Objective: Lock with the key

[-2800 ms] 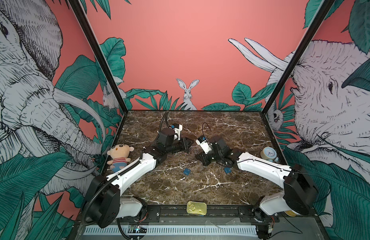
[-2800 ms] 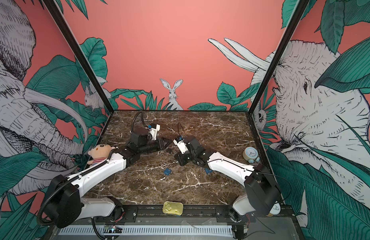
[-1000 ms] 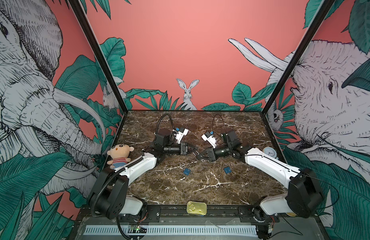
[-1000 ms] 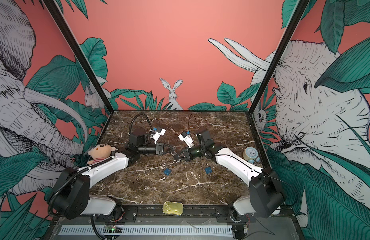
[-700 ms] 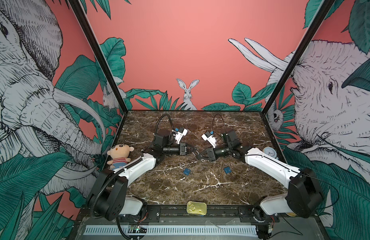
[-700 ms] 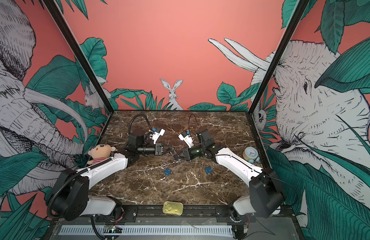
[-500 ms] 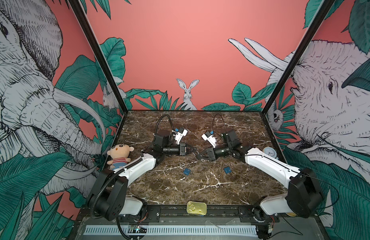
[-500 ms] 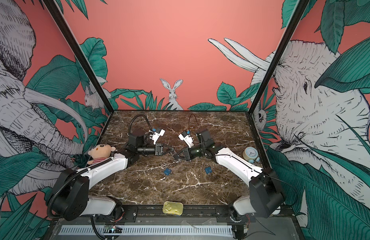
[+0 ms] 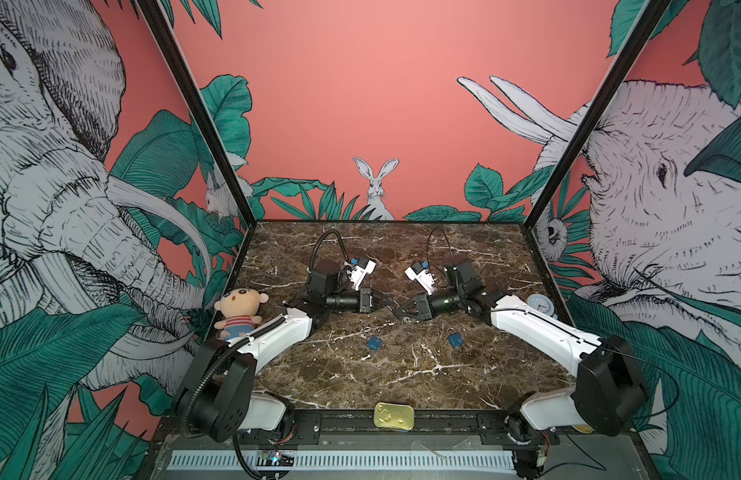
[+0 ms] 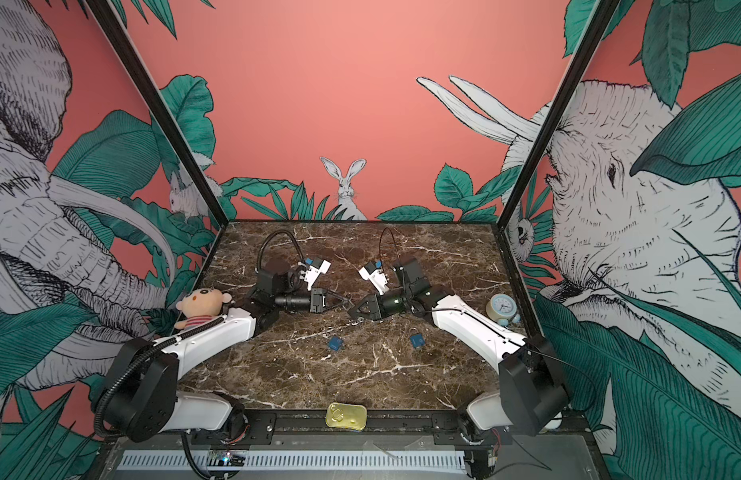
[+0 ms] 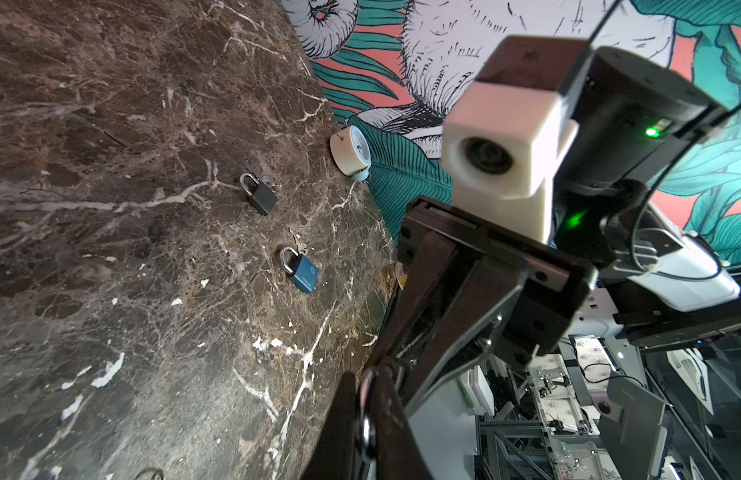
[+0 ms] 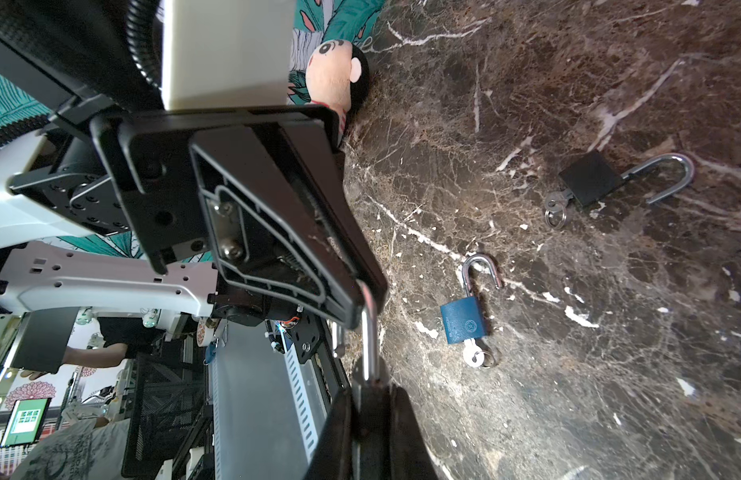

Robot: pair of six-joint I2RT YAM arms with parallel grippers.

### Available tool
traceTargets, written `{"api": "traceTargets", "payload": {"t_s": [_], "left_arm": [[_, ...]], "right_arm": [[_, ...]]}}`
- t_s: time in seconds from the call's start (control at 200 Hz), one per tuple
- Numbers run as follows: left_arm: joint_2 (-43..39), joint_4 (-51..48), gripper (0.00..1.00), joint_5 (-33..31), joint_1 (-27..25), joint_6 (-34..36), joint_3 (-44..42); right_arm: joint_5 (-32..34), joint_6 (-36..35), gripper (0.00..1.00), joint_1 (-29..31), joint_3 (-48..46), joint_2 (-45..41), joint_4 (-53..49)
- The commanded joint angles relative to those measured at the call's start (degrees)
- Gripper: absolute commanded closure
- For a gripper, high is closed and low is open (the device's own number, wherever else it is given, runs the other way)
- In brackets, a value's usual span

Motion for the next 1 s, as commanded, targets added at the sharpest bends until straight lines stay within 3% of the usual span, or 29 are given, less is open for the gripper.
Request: {"api": "traceTargets", "payload": {"t_s": [0.0, 0.675, 0.995], "left_arm": [[-0.9, 0.4, 0.97, 0.7, 0.2, 0.7, -0.8], [0.9, 1.0, 1.0, 1.0, 0.3, 0.7, 0.3], [2.3, 3.0, 1.0, 0.4, 0.2, 1.4, -0.6]], "right_arm": [[-2.8, 1.9, 1.0, -0.2, 2.2, -0.7, 5.7], [-9.9, 13.1, 1.0, -0.2, 0.1, -4.6, 18.1], [-13.8, 24.8, 1.0, -0.2, -2.3, -5.0, 32.4]]}}
